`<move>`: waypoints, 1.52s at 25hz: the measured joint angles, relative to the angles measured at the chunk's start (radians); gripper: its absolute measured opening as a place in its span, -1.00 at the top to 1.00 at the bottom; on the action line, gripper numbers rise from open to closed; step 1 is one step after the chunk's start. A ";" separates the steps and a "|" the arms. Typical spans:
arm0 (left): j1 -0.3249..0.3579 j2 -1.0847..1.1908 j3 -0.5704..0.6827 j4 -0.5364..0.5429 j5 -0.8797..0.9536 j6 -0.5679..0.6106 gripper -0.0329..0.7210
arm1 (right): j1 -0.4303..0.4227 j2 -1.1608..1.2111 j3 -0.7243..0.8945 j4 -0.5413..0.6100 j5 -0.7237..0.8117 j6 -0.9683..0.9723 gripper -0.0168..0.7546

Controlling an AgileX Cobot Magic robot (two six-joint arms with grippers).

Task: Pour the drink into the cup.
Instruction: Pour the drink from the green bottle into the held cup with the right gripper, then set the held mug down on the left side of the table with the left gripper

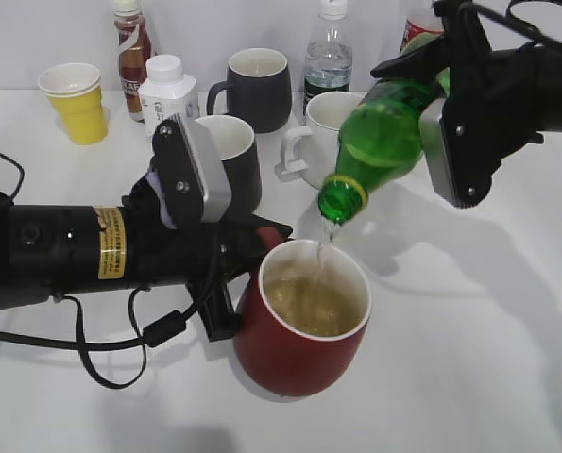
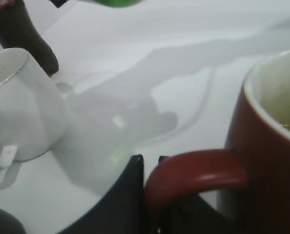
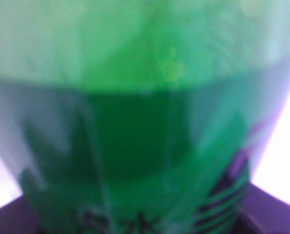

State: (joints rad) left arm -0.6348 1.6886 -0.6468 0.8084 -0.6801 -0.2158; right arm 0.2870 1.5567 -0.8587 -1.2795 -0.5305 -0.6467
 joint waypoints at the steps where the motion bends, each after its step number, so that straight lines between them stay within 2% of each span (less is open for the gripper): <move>1: 0.000 0.000 0.000 -0.008 -0.004 0.000 0.76 | 0.000 0.000 0.000 0.003 0.000 0.026 -0.10; 10: 0.007 -0.007 0.000 -0.160 -0.072 0.001 0.76 | 0.000 0.000 0.000 0.007 -0.015 0.417 -0.10; 17: 0.076 -0.094 0.003 -0.224 -0.039 0.002 0.76 | 0.000 0.000 0.000 0.054 -0.124 0.839 -0.10; 20: 0.116 -0.155 0.003 -0.261 0.032 0.002 0.76 | 0.000 0.006 0.000 0.189 -0.162 0.942 -0.10; 27: 0.249 -0.290 0.004 -0.315 0.156 0.003 0.76 | 0.000 0.062 -0.002 0.542 -0.221 0.974 -0.10; 33: 0.411 -0.323 0.004 -0.426 0.190 0.003 0.76 | 0.000 0.074 -0.042 0.702 -0.212 0.976 -0.10; 38: 0.510 -0.312 0.004 -0.436 0.209 0.003 0.76 | 0.000 0.074 -0.051 0.858 -0.155 0.962 -0.08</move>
State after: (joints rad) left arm -0.1245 1.3768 -0.6428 0.3722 -0.4708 -0.2131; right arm 0.2870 1.6305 -0.9092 -0.4211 -0.6859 0.3157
